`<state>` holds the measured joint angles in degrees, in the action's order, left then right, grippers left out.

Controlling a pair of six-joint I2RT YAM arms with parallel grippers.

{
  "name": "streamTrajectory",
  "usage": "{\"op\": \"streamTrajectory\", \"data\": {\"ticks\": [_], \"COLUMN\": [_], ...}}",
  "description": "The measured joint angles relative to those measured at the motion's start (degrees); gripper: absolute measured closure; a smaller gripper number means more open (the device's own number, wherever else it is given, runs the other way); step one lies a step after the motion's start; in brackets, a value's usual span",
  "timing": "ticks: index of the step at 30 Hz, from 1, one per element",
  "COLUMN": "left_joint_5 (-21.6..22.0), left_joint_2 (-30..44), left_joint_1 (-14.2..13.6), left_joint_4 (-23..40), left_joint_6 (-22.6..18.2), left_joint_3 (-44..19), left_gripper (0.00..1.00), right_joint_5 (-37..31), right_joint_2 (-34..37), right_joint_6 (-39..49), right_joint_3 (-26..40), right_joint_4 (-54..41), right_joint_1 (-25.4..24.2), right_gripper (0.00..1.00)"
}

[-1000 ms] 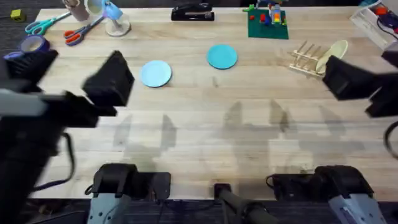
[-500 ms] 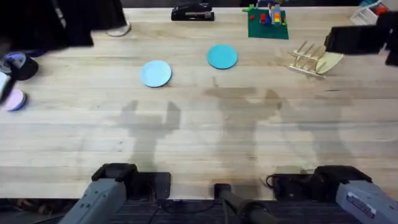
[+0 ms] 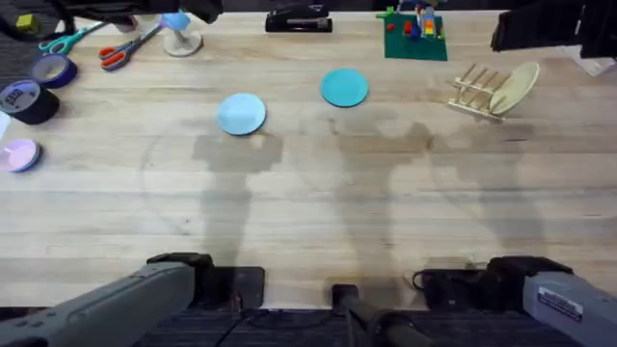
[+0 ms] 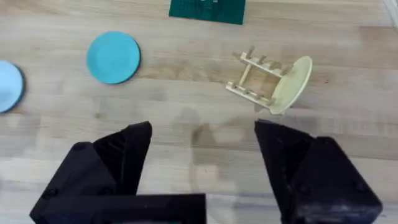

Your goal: Pick up the plates from the table one by one and place each into a slot on the dish rack.

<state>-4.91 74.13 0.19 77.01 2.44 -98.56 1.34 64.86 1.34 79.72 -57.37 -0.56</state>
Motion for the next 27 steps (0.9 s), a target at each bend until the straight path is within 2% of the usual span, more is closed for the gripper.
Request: {"op": "streamTrajectory", "data": {"ticks": [9, 15, 17, 23, 27], "left_joint_5": [0.00, -0.45, -1.15, -2.06, -5.86], "left_joint_2": [1.18, 1.17, 1.17, 1.17, 1.17], "left_joint_1": [0.00, 0.00, 0.00, 0.00, 0.00], "left_joint_4": [0.44, 0.57, 0.57, -0.25, -0.28], "left_joint_6": [0.05, 0.27, 0.26, 0.39, 1.26], "left_joint_3": [-0.07, -0.07, -0.07, -0.07, -0.07], "left_gripper": [0.013, 0.910, 0.954, 0.961, 0.961], "right_joint_5": [0.00, -0.02, 0.00, 0.00, 0.00], "right_joint_2": [-0.02, -0.02, -0.02, -0.02, -0.02], "right_joint_6": [0.00, 0.00, 0.00, 0.00, 0.00], "right_joint_3": [0.04, 0.04, 0.04, 0.04, 0.04], "right_joint_4": [-0.08, -0.07, -0.08, -0.08, -0.08], "right_joint_1": [0.00, 0.00, 0.00, 0.00, 0.00], "right_gripper": [0.007, 0.008, 0.007, 0.009, 0.008]}}
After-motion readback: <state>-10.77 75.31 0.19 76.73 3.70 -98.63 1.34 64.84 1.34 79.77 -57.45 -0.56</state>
